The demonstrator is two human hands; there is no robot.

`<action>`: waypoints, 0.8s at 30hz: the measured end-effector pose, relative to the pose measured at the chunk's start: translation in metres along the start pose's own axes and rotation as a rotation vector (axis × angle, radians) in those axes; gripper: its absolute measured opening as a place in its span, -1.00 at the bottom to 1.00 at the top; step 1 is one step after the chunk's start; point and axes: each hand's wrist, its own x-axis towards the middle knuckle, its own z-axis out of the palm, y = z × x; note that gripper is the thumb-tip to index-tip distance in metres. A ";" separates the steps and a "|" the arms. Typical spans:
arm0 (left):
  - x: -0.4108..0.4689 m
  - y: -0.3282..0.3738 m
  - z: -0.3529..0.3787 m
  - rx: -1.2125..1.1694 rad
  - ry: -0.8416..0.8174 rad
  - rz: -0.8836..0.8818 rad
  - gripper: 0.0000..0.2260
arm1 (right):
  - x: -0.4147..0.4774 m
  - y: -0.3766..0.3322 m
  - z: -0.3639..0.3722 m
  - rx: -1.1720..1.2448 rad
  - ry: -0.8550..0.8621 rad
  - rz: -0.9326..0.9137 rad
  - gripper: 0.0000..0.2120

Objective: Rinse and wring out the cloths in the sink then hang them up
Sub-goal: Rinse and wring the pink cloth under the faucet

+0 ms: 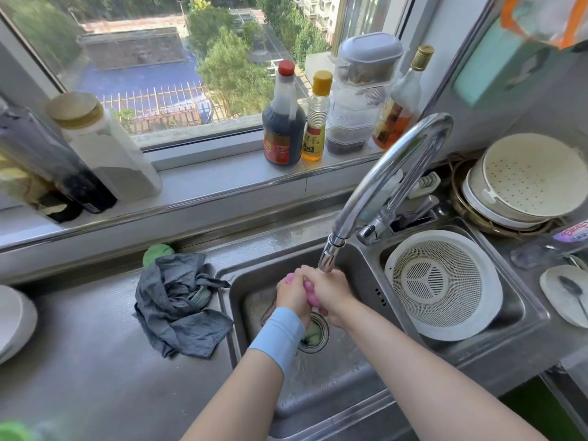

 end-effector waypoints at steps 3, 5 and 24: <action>0.008 0.001 0.000 0.023 -0.008 -0.042 -0.72 | -0.004 0.003 -0.009 -0.044 -0.078 0.024 -0.56; 0.010 -0.001 0.005 0.003 -0.049 -0.038 -0.79 | -0.006 0.005 -0.018 -0.131 -0.085 0.005 -0.50; -0.008 0.001 0.016 0.275 -0.157 0.169 -0.76 | 0.016 0.007 -0.011 -0.126 -0.009 0.031 -0.81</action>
